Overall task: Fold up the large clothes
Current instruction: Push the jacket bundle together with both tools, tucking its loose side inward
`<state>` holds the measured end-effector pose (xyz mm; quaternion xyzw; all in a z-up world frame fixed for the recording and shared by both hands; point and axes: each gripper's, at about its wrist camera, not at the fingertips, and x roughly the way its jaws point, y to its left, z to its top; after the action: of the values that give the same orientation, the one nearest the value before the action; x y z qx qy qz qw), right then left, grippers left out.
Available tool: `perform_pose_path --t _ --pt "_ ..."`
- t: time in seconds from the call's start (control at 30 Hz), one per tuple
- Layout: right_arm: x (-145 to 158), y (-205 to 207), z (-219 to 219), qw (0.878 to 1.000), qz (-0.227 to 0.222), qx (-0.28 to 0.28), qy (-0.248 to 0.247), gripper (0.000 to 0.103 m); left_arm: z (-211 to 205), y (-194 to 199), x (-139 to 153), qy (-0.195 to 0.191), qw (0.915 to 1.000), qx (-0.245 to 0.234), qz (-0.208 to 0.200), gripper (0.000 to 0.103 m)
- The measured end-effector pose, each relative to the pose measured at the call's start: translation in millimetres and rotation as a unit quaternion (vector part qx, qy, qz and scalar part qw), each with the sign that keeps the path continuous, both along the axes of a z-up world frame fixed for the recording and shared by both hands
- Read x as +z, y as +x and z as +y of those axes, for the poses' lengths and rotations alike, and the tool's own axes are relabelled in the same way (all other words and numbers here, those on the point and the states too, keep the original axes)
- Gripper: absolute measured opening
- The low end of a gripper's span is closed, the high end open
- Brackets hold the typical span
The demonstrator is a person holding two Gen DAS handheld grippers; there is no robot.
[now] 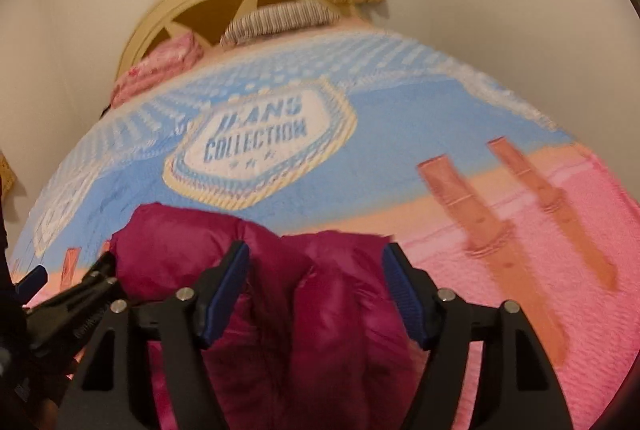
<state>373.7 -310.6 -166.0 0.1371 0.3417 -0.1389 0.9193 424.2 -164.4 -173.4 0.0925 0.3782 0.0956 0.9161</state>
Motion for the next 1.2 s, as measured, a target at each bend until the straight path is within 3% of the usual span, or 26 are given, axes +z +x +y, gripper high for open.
perform_pose_path --t 0.13,0.33,0.97,1.2 --pt "-30.4 15.3 1.0 0.999 0.036 0.002 -0.005 0.067 1.2 3.7 -16.8 -0.01 0.9999 -0.004 0.005 0.099" --pt "-47.3 19.2 -7.8 0.999 0.044 0.001 0.014 0.07 3.3 11.0 -33.4 -0.026 0.9995 -0.001 0.02 0.101" --pt "-60.6 27.8 -2.3 0.997 0.078 -0.004 -0.012 0.077 -2.4 14.9 -47.1 -0.004 0.9995 0.0 0.032 0.102" --pt "-60.2 30.8 -4.7 0.996 0.085 0.003 -0.005 0.078 0.2 14.0 -41.3 -0.014 0.999 -0.012 0.041 0.102"
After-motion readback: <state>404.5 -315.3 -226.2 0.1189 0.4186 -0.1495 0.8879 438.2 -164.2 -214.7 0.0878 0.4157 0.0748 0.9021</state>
